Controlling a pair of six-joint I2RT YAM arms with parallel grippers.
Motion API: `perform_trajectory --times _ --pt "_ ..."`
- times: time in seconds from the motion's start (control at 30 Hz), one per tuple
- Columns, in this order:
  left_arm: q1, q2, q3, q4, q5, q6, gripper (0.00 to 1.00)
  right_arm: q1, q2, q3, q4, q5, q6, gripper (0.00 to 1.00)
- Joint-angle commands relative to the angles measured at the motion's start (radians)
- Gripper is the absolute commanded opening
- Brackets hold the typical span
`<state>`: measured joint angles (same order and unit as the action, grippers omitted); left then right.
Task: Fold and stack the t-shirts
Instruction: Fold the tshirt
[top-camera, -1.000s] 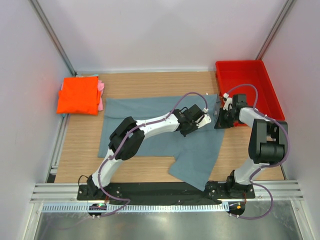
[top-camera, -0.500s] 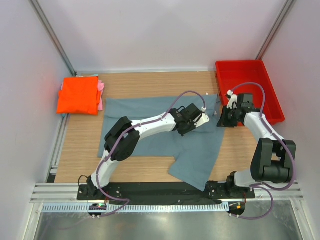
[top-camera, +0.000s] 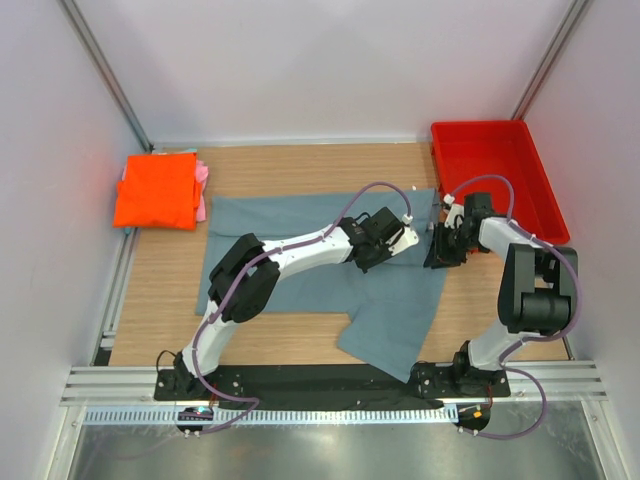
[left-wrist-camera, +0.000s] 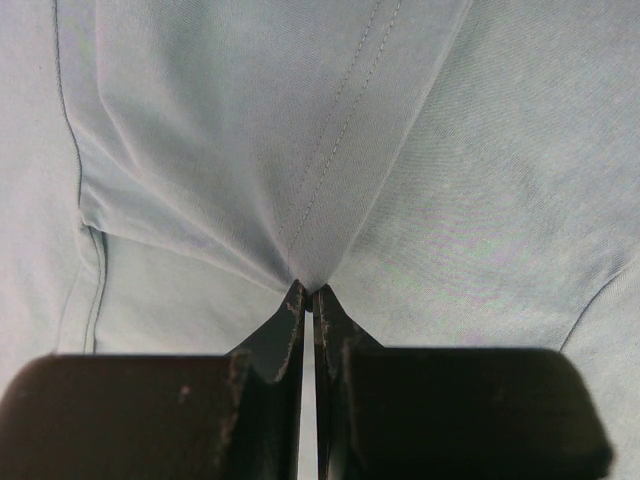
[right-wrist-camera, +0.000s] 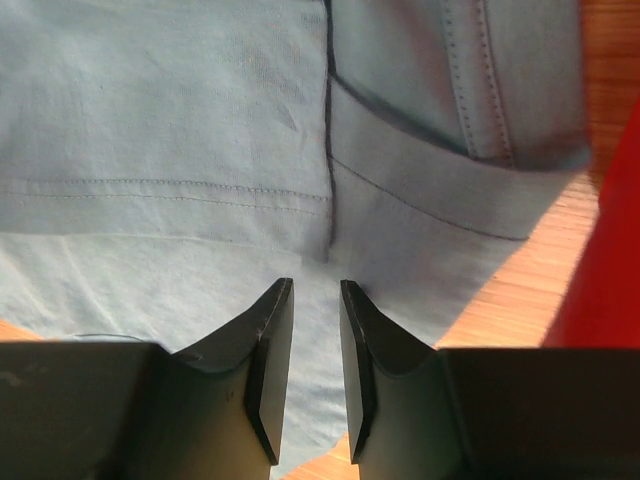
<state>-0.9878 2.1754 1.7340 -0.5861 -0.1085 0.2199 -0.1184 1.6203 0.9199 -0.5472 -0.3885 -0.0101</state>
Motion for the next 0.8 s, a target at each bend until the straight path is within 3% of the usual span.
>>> perform_trajectory --times 0.0,0.53,0.63,0.67,0.77 --pt "0.0 -0.029 0.029 -0.003 0.016 -0.001 0.03 0.003 0.01 0.039 0.021 -0.012 0.007 0.31" --pt "0.0 -0.008 0.036 -0.003 0.027 -0.01 0.03 0.034 0.079 0.066 0.066 0.023 0.007 0.3" --pt "0.0 -0.006 0.036 -0.003 0.027 -0.01 0.04 0.04 0.084 0.065 0.07 0.03 0.002 0.23" --pt "0.0 -0.008 0.036 -0.003 0.027 -0.01 0.04 0.042 0.081 0.065 0.075 0.031 0.004 0.15" --pt "-0.002 -0.008 0.036 -0.003 0.027 -0.01 0.04 0.042 0.063 0.057 0.078 0.039 0.009 0.06"
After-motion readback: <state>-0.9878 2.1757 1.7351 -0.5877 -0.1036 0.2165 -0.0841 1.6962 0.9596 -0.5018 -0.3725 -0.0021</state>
